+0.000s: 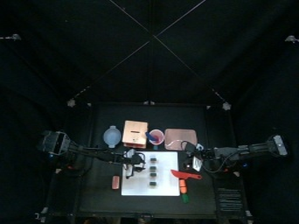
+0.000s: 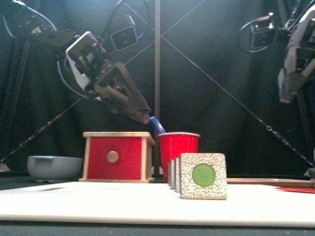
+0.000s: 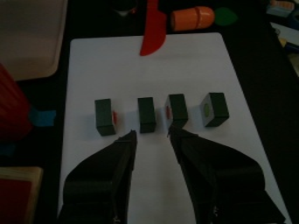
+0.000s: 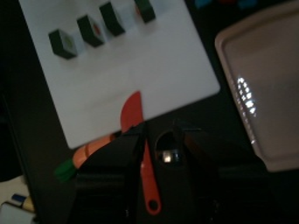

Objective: Place sushi on board then cut the sushi with the knife then place the pieces on the plate
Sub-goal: Place the 4 sushi pieces on the plate

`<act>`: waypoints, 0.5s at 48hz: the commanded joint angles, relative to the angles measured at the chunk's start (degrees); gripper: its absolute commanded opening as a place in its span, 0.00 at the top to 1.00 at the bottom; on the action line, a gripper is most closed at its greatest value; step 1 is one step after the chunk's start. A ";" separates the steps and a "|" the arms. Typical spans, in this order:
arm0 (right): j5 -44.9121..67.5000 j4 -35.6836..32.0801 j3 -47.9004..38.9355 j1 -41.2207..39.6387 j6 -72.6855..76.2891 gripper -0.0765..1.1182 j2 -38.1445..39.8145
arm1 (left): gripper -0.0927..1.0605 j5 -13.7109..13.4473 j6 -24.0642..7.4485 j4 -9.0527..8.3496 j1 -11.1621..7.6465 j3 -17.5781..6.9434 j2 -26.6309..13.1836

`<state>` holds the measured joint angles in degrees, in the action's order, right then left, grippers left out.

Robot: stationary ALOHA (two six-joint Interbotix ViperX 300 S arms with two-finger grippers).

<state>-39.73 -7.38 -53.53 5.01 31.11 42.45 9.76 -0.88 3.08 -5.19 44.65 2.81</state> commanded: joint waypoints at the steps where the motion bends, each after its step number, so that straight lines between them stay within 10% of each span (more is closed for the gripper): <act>1: 4.31 -3.16 2.55 0.09 -0.09 0.31 -3.08 | 0.26 2.72 0.00 1.23 0.26 1.23 2.55; 24: 26.28 -8.79 5.01 -4.31 -0.53 0.16 -19.78 | 0.26 8.17 -0.26 4.04 1.41 8.35 4.66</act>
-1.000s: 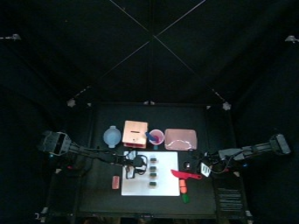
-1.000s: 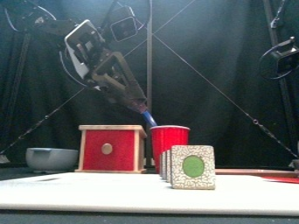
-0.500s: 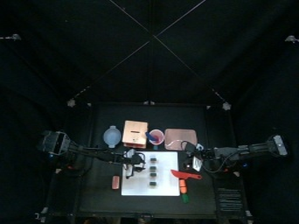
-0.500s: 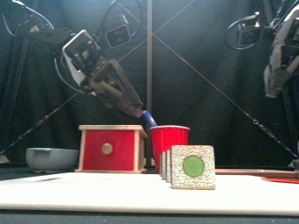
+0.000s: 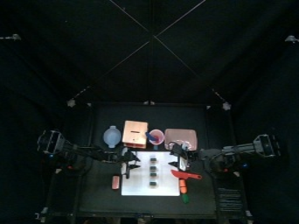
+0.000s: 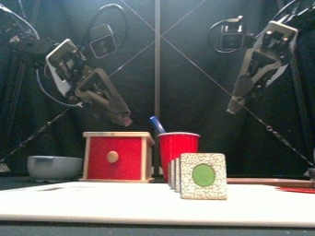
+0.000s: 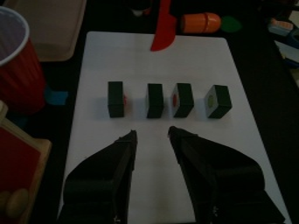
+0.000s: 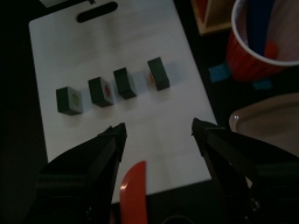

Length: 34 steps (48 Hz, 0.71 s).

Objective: Place sushi on board then cut the sushi with the knife then place the pieces on the plate
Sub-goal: Place the 4 sushi pieces on the plate

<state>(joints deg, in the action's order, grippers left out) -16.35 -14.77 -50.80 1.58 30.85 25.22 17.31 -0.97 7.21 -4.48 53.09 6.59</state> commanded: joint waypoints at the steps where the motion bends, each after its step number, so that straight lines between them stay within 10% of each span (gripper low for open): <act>1: 3.25 -1.76 2.55 -0.97 -0.26 0.16 -3.43 | 0.26 0.62 -0.26 -0.09 0.88 0.00 0.88; 34: 4.04 -8.79 16.52 -2.55 -0.35 0.16 -26.72 | 0.26 0.62 -0.35 -1.58 2.02 1.67 1.32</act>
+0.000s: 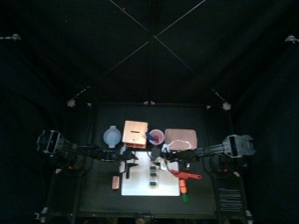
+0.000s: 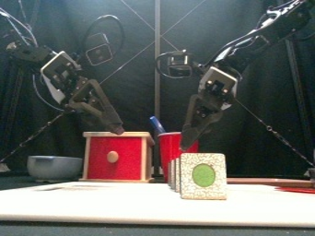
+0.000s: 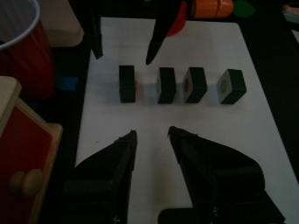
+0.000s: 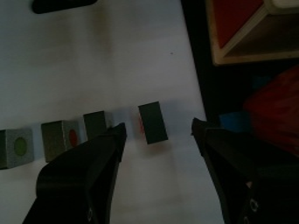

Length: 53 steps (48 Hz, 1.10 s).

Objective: Place sushi on board then cut the sushi with the knife then place the pieces on the plate
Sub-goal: Place the 4 sushi pieces on the plate

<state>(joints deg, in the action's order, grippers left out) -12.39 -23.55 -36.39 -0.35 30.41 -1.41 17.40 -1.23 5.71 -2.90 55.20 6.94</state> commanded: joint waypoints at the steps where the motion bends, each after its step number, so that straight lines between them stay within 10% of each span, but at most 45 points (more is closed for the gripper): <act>1: 0.09 0.09 2.37 -0.70 0.09 0.16 -0.35 | 0.26 0.53 -0.09 -0.09 0.44 -0.44 0.88; 23: 0.09 1.58 4.22 -1.14 0.18 0.18 -5.80 | 0.26 0.26 0.00 -0.09 0.53 0.26 0.97; 37: 0.26 3.52 4.22 -1.14 0.18 0.40 -6.06 | 0.26 0.18 0.09 0.00 0.53 0.53 0.88; 53: -6.33 6.33 -0.62 -1.41 0.70 0.43 5.36 | 0.26 0.09 0.18 0.09 0.44 0.44 0.97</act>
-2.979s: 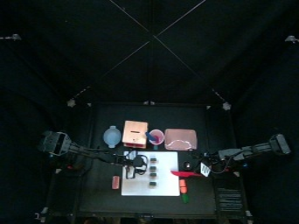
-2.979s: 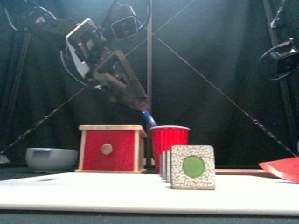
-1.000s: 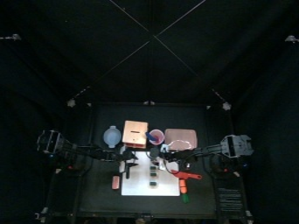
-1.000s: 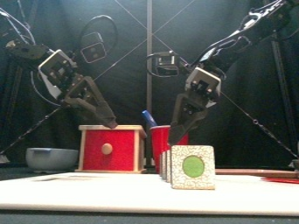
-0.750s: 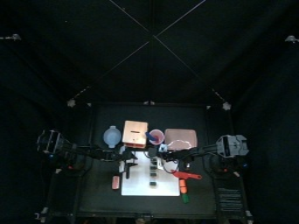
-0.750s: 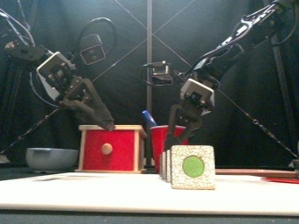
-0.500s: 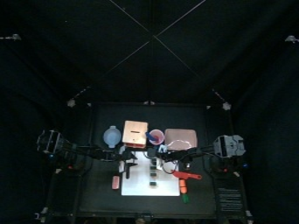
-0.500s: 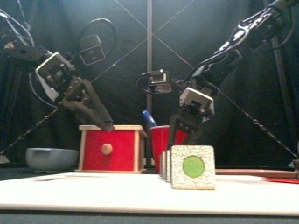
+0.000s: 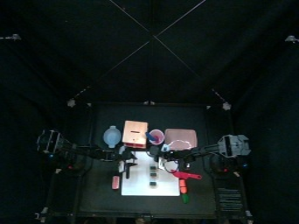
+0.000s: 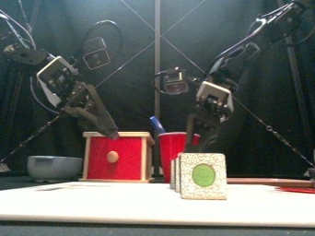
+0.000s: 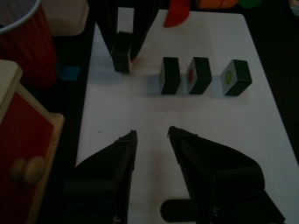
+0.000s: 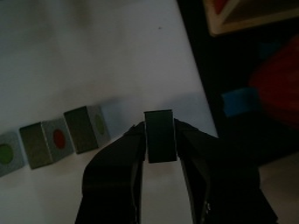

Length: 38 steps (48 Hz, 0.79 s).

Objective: Place sushi on board then cut the sushi with the knife then place the pieces on the plate
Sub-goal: Place the 4 sushi pieces on the plate

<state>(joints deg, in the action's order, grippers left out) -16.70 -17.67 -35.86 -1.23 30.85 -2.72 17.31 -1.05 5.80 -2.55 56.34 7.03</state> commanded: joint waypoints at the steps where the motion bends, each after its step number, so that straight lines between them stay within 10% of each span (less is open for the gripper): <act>1: -2.64 0.44 -1.58 -0.70 0.35 0.43 7.73 | 0.26 0.18 0.00 0.09 0.09 -0.70 0.79; 15: -8.44 1.58 -8.53 -7.65 0.44 0.43 17.58 | 0.26 0.18 -0.09 0.09 0.18 -1.05 0.88; 38: -0.88 1.14 -11.25 -22.50 0.26 0.38 8.35 | 0.26 0.18 0.09 0.18 0.35 -0.97 0.79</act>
<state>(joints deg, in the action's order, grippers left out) -18.63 -16.44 -47.64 -22.50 31.03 5.71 17.23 -1.05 5.89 -2.46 56.25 7.03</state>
